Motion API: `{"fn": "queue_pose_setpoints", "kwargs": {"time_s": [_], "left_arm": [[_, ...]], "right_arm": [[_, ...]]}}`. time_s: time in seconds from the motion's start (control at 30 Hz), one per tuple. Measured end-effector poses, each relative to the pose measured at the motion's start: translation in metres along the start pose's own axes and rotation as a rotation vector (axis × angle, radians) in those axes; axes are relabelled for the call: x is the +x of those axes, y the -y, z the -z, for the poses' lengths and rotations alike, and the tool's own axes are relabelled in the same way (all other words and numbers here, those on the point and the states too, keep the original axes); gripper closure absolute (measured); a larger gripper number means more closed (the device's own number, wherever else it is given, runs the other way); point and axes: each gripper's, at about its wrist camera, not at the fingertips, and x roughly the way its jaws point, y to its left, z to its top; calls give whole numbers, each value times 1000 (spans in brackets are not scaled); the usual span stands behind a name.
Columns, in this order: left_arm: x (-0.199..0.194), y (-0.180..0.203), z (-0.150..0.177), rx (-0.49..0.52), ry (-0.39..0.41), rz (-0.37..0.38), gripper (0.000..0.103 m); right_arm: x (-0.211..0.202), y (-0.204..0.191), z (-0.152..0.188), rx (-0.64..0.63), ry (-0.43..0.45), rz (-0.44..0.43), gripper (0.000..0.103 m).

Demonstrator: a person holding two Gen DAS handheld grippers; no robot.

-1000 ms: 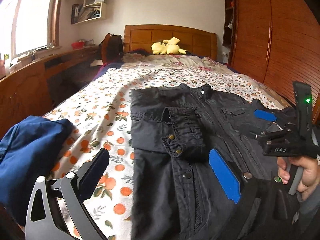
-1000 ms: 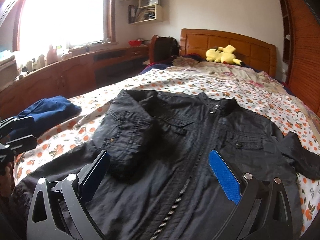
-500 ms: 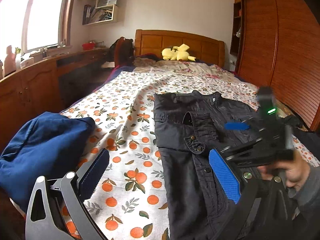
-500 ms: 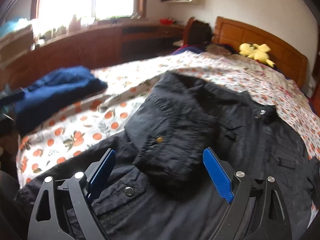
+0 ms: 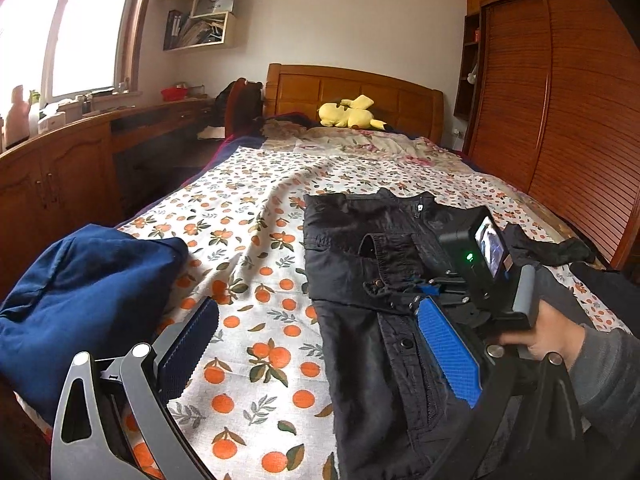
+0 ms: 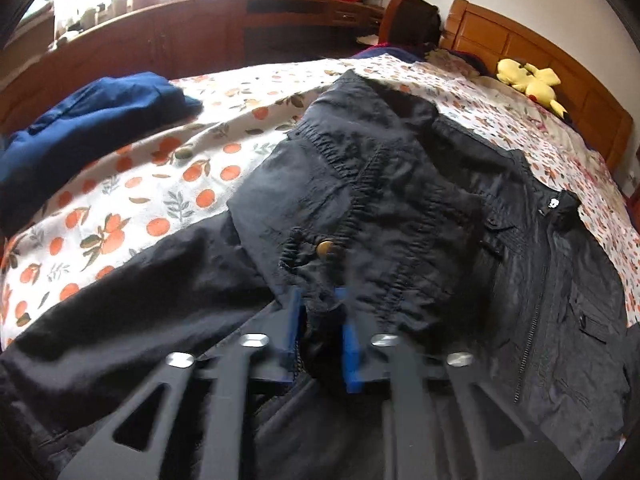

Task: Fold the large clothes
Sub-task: 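Reach the right gripper to the jacket's other side and grasp it, then fold the grasped side over toward the zipper with the right gripper, then release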

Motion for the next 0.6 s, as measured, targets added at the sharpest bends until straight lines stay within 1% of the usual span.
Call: {"fn": "queue_pose_setpoints", "kwargs": {"time_s": [0.17,0.4,0.6], "left_arm": [[4,9,2,9,-10,19,2],[9,21,4,29,-22,36,2],[15,33,4,39,-33,54,2]], "right_arm": [[-40,16,2,39,90,-2,98],[-107,36,14,89,211,19,99],[-156,45,45,121,269,41,99]]}}
